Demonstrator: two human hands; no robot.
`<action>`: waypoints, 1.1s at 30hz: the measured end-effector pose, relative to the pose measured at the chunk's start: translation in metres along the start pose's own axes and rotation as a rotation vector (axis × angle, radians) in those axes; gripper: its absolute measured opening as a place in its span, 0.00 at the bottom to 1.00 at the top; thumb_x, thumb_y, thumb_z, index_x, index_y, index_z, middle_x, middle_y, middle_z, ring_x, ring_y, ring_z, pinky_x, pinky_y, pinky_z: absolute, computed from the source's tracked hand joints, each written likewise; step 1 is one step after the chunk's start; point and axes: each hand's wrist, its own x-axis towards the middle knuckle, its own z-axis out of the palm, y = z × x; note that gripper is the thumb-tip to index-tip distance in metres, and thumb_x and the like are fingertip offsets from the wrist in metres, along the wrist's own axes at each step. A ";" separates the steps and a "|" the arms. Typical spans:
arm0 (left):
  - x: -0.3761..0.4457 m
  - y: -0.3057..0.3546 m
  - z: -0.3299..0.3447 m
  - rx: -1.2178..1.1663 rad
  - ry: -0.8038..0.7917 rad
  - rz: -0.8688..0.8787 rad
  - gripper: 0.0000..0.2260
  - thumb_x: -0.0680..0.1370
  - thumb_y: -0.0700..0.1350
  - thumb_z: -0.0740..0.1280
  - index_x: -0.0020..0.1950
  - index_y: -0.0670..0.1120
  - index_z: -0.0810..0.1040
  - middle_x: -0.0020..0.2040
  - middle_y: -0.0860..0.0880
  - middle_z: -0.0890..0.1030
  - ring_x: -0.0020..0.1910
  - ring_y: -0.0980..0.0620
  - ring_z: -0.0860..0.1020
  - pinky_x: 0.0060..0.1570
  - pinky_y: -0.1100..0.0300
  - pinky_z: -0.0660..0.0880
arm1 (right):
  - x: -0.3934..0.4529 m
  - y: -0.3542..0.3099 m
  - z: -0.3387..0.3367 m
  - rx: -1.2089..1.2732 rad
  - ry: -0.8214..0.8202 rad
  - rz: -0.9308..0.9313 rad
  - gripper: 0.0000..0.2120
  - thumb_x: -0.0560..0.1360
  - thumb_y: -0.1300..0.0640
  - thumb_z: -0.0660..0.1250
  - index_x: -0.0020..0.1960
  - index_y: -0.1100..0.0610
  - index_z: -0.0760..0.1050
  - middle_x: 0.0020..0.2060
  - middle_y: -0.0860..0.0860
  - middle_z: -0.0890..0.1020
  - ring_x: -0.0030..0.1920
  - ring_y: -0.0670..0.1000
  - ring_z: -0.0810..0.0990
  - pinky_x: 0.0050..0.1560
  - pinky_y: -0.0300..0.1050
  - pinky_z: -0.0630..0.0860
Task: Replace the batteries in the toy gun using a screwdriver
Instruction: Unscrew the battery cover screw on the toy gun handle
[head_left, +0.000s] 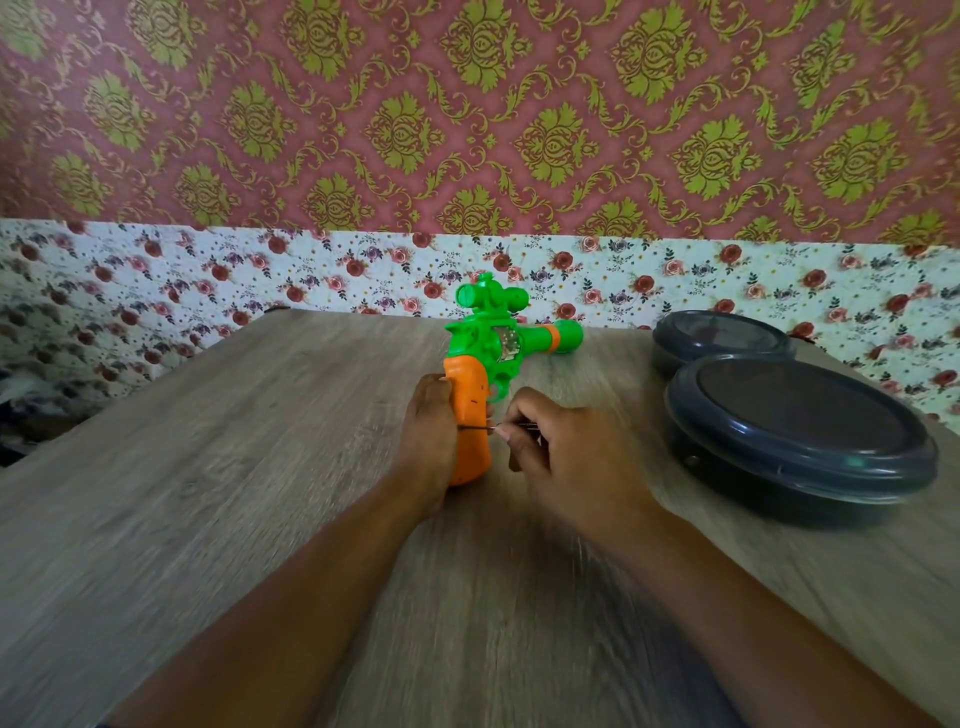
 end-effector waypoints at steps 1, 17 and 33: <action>0.000 0.000 0.000 0.000 0.005 0.001 0.19 0.82 0.51 0.48 0.61 0.41 0.72 0.43 0.45 0.79 0.37 0.51 0.76 0.38 0.59 0.70 | 0.000 0.000 0.000 0.014 0.002 -0.014 0.07 0.77 0.50 0.61 0.44 0.53 0.71 0.31 0.51 0.81 0.30 0.50 0.78 0.33 0.52 0.76; -0.003 0.002 -0.001 -0.022 -0.010 0.023 0.20 0.80 0.53 0.49 0.58 0.41 0.73 0.45 0.42 0.80 0.38 0.49 0.78 0.43 0.55 0.73 | -0.004 -0.007 0.002 -0.144 0.064 -0.001 0.17 0.76 0.39 0.49 0.43 0.52 0.66 0.26 0.42 0.67 0.25 0.42 0.65 0.26 0.38 0.55; 0.000 -0.001 -0.001 -0.012 -0.012 -0.017 0.25 0.77 0.58 0.49 0.62 0.43 0.73 0.53 0.39 0.80 0.45 0.45 0.78 0.48 0.51 0.73 | -0.003 -0.001 0.007 0.227 0.065 0.080 0.05 0.73 0.59 0.66 0.44 0.51 0.72 0.39 0.43 0.80 0.39 0.47 0.81 0.40 0.54 0.78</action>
